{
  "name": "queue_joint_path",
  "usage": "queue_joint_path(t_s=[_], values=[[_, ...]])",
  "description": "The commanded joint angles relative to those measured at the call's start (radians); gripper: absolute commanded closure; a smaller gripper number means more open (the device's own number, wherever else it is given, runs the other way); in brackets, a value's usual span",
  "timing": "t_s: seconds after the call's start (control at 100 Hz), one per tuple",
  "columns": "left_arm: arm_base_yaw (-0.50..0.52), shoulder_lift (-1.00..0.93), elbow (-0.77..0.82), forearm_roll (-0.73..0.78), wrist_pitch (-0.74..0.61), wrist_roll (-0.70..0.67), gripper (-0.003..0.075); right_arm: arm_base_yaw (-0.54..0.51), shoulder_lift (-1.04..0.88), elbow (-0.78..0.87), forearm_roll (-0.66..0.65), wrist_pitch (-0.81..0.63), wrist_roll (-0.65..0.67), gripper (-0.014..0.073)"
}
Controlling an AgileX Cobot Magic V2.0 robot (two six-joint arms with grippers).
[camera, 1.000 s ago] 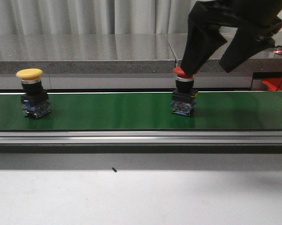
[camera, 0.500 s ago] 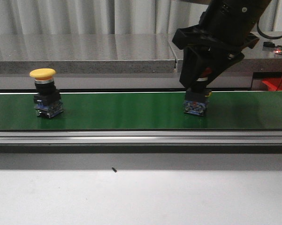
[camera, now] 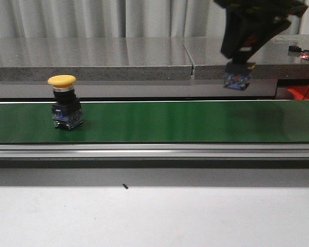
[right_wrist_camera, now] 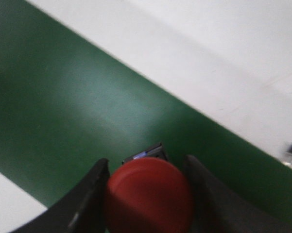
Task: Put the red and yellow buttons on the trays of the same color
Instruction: 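Grasp the red button with the right gripper and lift it off, then carry the red button into the red tray, open right gripper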
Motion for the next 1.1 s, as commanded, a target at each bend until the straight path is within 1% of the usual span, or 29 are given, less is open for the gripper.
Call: queue_joint_path(t_s=[0.0,0.25,0.37,0.46,0.61,0.74,0.93,1.09], values=[[-0.008,0.007,-0.025,-0.025,-0.071,-0.003,0.0741,-0.082,-0.049,-0.087,-0.004,-0.008,-0.006,0.0400],[-0.008,0.007,-0.025,-0.025,-0.071,-0.003,0.0741,-0.378,-0.023,-0.140,0.020,-0.061,0.011,0.0400],[-0.008,0.007,-0.025,-0.025,-0.071,-0.003,0.0741,-0.482,0.035,-0.154,0.053,-0.083,0.011,0.0400],[-0.008,0.007,-0.025,-0.025,-0.071,-0.003,0.0741,-0.533,0.085,-0.155,0.073,-0.116,0.011,0.0400],[-0.008,0.007,-0.025,-0.025,-0.071,-0.003,0.0741,-0.574,0.164,-0.155,0.077,-0.181,0.011,0.0400],[-0.008,0.007,-0.025,-0.025,-0.071,-0.003,0.0741,-0.583,0.225,-0.155,0.082,-0.237,0.011,0.0400],[-0.008,0.007,-0.025,-0.025,-0.071,-0.003,0.0741,-0.582,0.288,-0.166,0.114,-0.237,0.011,0.0400],[-0.008,0.007,-0.025,-0.025,-0.071,-0.003,0.0741,-0.582,0.314,-0.166,0.116,-0.236,0.011,0.0400]])
